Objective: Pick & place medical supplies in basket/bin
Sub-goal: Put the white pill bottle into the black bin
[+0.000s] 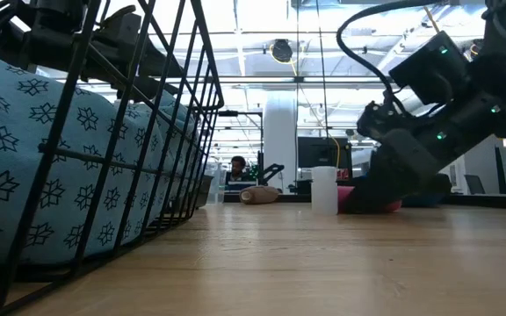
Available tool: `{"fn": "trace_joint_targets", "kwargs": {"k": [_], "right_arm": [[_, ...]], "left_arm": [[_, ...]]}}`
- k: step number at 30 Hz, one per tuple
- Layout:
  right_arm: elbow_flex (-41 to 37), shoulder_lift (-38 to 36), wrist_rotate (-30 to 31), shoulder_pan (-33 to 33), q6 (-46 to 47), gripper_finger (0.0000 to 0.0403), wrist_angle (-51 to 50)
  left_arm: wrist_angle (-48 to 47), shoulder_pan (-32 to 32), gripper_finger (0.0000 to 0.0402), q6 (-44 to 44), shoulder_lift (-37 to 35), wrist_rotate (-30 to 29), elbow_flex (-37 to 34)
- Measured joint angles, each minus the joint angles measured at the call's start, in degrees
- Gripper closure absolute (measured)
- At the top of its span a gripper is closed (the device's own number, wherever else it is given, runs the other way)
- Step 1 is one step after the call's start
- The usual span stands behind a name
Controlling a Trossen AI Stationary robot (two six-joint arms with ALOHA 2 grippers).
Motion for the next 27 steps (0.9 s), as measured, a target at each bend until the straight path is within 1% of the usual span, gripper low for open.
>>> {"fn": "trace_joint_targets", "kwargs": {"k": [5,8,10,14,20,27], "right_arm": [[0.0,2.6,1.2,-0.1,-2.6,0.0149,2.6],[0.0,3.9,1.8,-0.2,-5.1,0.0127,5.3],[0.0,4.9,2.9,-0.3,-6.9,0.0120,7.5],[-0.1,6.6,3.2,-0.6,-9.5,0.0119,12.4],[0.7,9.6,2.4,-0.6,-10.2,0.0135,20.2],[4.2,12.6,1.2,-0.7,-11.6,0.0144,21.7]], "left_arm": [[-0.1,0.0,0.0121,-0.1,0.1,0.0,0.0],[-0.1,0.0,0.0121,-0.3,0.1,0.0,0.0],[-0.1,0.0,0.0121,-0.6,0.1,0.0,0.0],[-0.1,0.0,0.0121,-0.8,0.1,0.0,0.0],[-0.1,0.0,0.0121,-0.9,0.1,0.0,0.0],[-0.1,0.0,0.0121,-1.2,0.1,0.0,0.0]]}}
